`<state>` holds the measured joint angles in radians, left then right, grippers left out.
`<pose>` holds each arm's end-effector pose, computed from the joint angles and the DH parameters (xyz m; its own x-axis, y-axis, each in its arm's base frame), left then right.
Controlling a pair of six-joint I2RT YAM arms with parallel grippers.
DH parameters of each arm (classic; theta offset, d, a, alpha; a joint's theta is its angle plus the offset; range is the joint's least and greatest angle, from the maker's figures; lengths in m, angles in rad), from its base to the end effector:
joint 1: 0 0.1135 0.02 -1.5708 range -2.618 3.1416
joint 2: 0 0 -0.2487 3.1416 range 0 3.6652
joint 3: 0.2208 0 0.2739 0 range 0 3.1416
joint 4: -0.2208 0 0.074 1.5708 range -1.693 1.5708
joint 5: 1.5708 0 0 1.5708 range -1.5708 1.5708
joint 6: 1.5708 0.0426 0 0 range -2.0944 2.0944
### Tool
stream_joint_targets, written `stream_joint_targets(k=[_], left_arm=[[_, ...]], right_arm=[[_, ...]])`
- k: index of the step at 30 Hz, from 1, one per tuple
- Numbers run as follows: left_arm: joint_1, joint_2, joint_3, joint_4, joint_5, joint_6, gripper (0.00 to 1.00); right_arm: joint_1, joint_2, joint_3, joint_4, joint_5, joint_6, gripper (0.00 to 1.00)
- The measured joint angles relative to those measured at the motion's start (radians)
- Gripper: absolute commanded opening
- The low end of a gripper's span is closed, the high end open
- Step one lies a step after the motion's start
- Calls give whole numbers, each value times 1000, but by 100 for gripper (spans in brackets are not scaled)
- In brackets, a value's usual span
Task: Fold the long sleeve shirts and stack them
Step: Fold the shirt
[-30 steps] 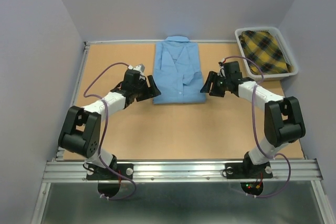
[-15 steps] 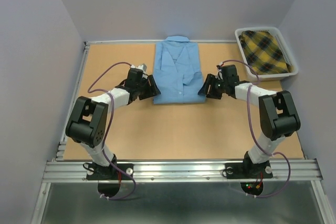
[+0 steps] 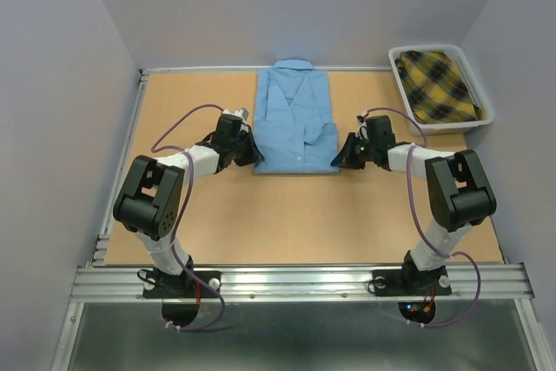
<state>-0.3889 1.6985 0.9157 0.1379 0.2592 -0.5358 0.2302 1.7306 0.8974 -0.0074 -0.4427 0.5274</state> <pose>0.3433 -0.1525 0.1450 -0.7622 -0.2210 -0.6085 0.1942 0.8187 -0.5405 0.3451 0.0996 0.1178 -0.8706 0.2631 -0.4158 -0.0535 0.7894 0.6115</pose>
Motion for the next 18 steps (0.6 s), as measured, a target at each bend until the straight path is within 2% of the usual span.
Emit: stream_joint_targets(k=[7,12,15,16,18], left_arm=[[-23,-50,-57,-15,-3,-16,0],[-111,-217,-188,-55,-6,-55,2],[-161,-312,-267,-67,-3,-90,7],[-171,-340,-296,-62,-2,-107,17],[-177,-383,-342,-61,-2,-126,30]], right_arm=[[0,-82,-93,17,-22,11,1],[1,-245,-216,15,-43,37,1],[6,-335,-291,12,-53,49,2],[8,-359,-316,5,-56,50,5],[13,-381,-347,-7,-62,49,10]])
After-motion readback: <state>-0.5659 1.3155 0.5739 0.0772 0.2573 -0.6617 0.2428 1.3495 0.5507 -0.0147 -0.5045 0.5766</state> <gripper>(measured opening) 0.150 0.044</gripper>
